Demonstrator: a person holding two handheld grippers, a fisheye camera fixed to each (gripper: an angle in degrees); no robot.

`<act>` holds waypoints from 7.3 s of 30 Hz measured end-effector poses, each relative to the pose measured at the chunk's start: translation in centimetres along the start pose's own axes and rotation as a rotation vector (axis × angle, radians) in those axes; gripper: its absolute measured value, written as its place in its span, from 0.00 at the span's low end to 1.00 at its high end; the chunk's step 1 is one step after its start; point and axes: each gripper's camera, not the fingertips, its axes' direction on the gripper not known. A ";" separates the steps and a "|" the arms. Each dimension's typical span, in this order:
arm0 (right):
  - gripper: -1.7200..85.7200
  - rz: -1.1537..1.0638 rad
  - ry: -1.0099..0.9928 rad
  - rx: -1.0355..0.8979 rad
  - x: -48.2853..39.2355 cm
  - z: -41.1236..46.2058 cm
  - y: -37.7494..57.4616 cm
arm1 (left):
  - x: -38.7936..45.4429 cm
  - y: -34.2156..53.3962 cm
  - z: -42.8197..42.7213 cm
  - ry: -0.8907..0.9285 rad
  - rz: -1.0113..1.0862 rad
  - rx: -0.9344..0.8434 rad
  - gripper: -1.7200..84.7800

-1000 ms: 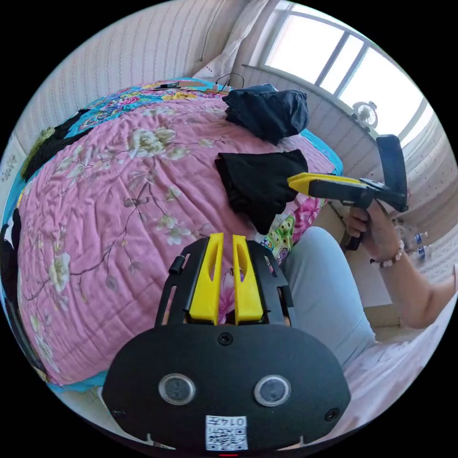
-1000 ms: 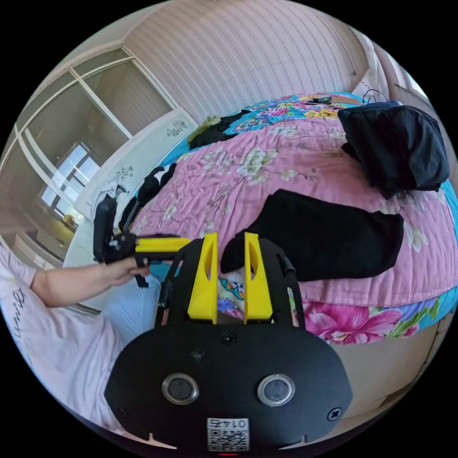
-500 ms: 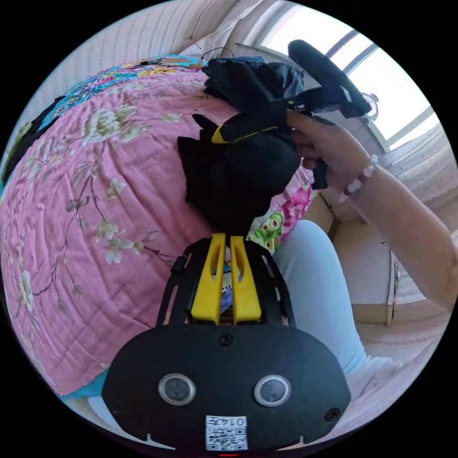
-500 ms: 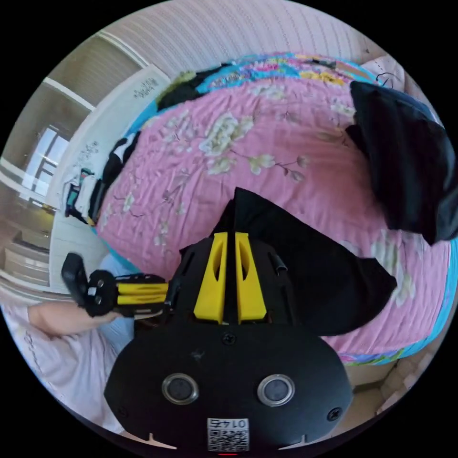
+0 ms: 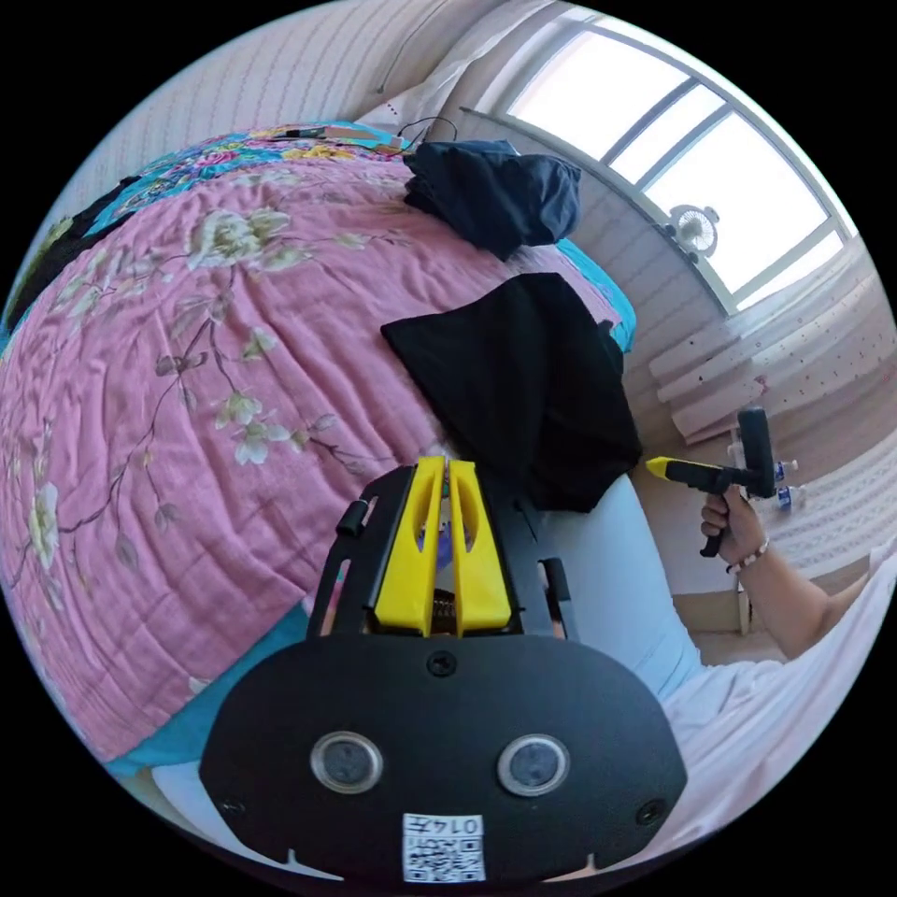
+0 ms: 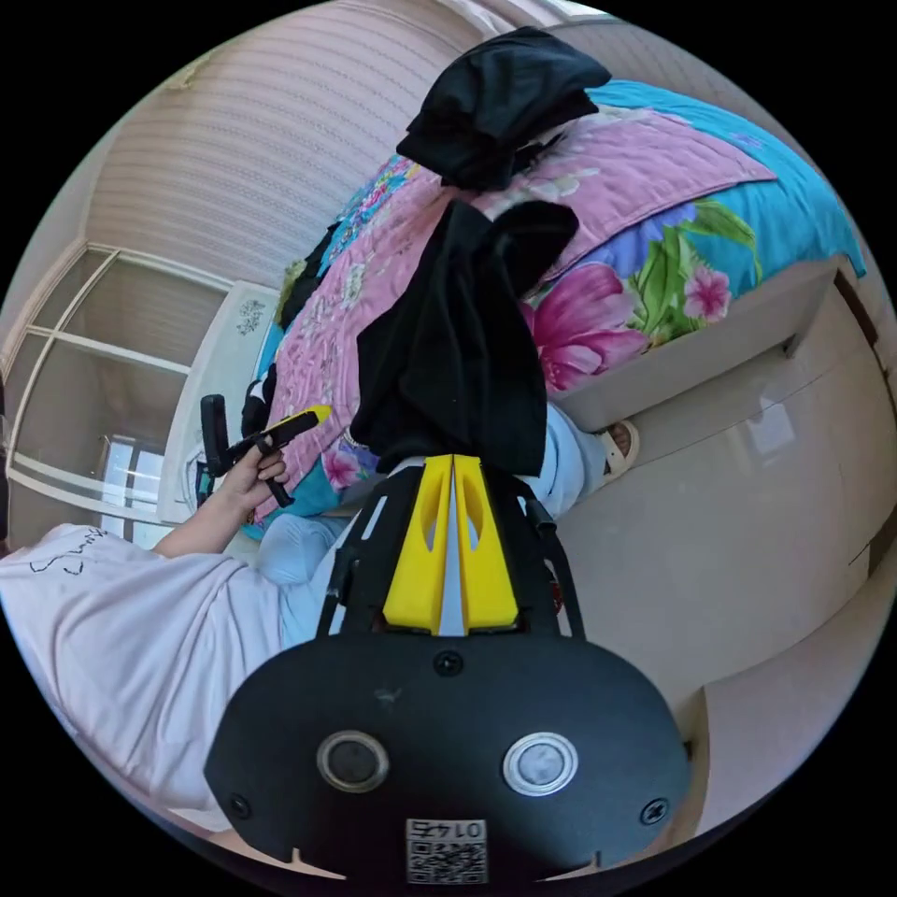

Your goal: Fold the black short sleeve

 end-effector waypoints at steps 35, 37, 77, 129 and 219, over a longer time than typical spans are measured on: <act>0.03 -0.357 -0.515 0.511 -12.8 -22.7 6.1 | 7.2 -16.8 -62.1 0.113 0.068 0.653 0.01; 0.03 -0.432 -0.573 0.519 -15.1 -23.8 6.6 | 7.7 -13.3 -69.2 0.099 0.083 0.761 0.01; 0.02 -0.865 -0.755 0.487 -41.2 -10.1 -19.6 | -5.5 -28.8 -110.7 -0.353 -0.126 1.156 0.01; 0.12 -0.346 -0.043 -0.064 10.1 39.0 -37.0 | -35.4 -16.8 -19.2 -0.179 0.118 0.122 0.03; 0.04 -1.056 -0.164 -0.668 17.4 92.9 -25.8 | -64.9 20.8 -67.7 -0.334 -0.810 0.492 0.02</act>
